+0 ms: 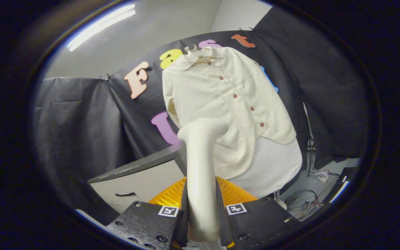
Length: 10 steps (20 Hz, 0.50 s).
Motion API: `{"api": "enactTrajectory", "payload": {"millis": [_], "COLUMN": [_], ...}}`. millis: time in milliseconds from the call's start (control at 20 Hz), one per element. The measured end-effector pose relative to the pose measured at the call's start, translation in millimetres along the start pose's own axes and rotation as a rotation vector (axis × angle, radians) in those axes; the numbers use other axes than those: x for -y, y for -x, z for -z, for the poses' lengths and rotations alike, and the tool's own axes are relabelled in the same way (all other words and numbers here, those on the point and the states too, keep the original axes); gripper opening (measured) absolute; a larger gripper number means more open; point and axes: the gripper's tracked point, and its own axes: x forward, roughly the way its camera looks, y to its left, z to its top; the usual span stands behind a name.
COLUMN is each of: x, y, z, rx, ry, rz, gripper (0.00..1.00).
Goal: Iron the clothes twice with a garment steamer, once on the left side and once on the right side.
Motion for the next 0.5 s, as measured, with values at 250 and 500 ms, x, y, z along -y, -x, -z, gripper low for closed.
{"api": "enactTrajectory", "payload": {"millis": [250,500], "x": [-89.2,-177.6], "y": [31.0,59.9], "z": [9.8,12.6], "rx": [0.016,0.036], "ry": [0.067,0.115], "rz": [-0.054,-0.112], "gripper": [0.35,0.35]}}
